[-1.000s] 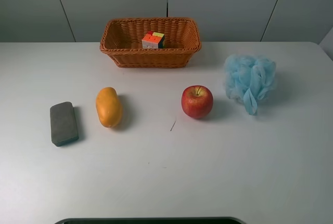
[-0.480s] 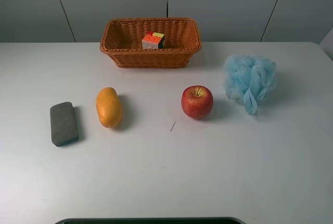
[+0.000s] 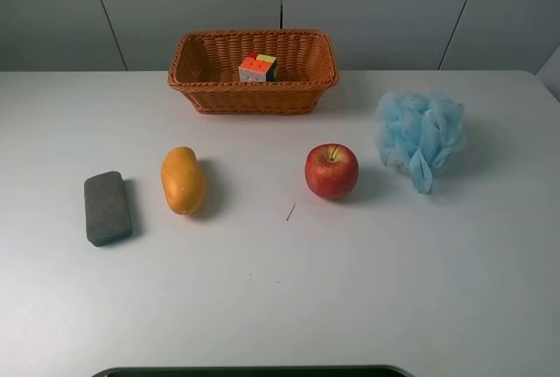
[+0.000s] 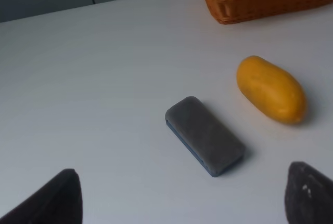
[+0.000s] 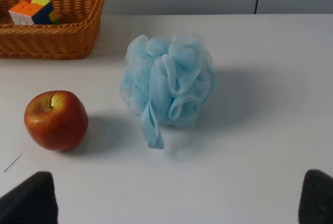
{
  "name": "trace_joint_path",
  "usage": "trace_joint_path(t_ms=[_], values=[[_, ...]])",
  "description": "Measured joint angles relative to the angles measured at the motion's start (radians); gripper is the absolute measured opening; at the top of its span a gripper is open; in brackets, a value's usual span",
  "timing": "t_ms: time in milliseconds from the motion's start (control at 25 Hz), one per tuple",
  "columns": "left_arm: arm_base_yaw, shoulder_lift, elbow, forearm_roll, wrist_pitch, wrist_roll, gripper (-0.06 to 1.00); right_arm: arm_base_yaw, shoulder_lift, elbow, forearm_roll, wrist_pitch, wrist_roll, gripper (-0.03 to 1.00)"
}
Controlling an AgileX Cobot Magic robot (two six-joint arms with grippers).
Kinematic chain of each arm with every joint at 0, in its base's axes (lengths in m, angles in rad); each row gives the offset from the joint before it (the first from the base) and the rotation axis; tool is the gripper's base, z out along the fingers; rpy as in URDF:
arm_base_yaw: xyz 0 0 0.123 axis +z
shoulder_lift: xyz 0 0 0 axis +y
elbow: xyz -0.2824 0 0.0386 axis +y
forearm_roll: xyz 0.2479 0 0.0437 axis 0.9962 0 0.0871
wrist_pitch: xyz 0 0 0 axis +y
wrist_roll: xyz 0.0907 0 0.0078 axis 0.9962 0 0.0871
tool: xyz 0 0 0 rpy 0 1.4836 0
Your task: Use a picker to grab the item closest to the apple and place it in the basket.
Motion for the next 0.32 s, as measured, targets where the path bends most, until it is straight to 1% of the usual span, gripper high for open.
trace_joint_path(t_ms=[320], values=[[0.0,0.0,0.0,0.0,0.0,0.0,0.75,0.0,0.0,0.0,0.0,0.0,0.0,0.7]])
